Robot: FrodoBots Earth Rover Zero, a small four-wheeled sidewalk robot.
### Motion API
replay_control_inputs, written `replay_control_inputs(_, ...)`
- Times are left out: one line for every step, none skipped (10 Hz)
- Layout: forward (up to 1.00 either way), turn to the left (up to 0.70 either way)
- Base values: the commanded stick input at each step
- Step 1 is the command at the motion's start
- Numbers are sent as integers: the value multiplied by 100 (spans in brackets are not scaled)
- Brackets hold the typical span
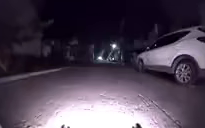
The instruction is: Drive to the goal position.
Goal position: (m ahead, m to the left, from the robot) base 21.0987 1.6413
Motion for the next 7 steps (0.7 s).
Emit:
replay_control_inputs(85,0)
replay_control_inputs(85,0)
replay_control_inputs(85,0)
replay_control_inputs(85,0)
replay_control_inputs(85,0)
replay_control_inputs(85,0)
replay_control_inputs(85,-24)
